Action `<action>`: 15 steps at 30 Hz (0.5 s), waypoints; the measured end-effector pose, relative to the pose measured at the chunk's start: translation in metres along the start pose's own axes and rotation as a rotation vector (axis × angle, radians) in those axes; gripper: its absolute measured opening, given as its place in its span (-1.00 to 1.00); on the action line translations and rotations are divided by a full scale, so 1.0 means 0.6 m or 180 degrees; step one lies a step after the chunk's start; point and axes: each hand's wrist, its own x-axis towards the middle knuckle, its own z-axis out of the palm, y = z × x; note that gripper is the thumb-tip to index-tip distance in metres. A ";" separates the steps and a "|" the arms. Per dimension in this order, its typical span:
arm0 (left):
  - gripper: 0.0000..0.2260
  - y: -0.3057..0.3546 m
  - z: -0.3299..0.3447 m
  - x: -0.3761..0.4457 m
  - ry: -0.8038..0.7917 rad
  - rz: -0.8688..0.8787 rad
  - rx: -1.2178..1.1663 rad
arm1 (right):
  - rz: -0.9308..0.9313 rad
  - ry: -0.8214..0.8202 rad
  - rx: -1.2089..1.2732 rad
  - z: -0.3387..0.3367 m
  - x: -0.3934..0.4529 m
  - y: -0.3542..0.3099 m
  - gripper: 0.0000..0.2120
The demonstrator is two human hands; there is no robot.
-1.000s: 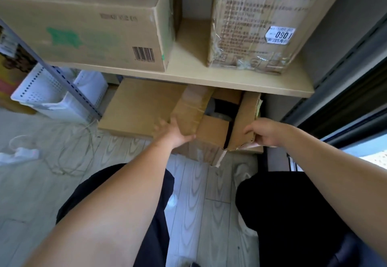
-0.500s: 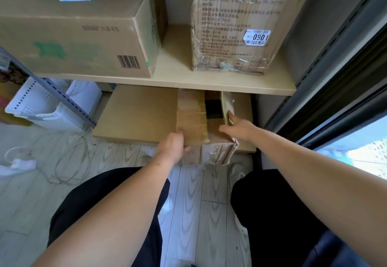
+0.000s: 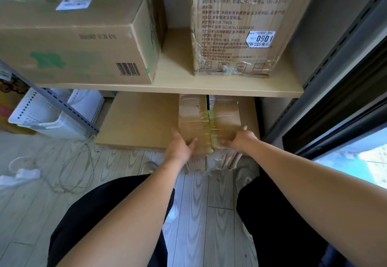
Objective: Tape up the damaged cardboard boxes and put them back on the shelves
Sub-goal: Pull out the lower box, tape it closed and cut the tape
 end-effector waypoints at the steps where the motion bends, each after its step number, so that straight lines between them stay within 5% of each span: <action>1: -0.25 0.000 0.003 0.004 -0.0227 -0.0122 -0.0016 | -0.0009 -0.0081 -0.0113 -0.001 0.001 0.000 -0.09; 3: -0.28 0.000 0.001 0.009 -0.0450 -0.0279 -0.0047 | -0.0071 -0.0181 -0.0248 -0.005 -0.001 -0.002 -0.20; 6: -0.27 -0.001 -0.011 -0.001 -0.0571 -0.0164 0.0073 | 0.0200 -0.0302 0.0584 0.004 -0.011 -0.005 -0.24; 10: -0.23 -0.010 -0.022 -0.035 -0.1031 -0.0009 0.1063 | 0.0658 -0.1032 0.1422 0.042 -0.022 0.011 -0.36; 15: -0.24 -0.004 -0.006 -0.060 -0.1747 -0.0468 0.1158 | 0.0760 -0.1257 0.0881 0.055 -0.025 0.013 -0.25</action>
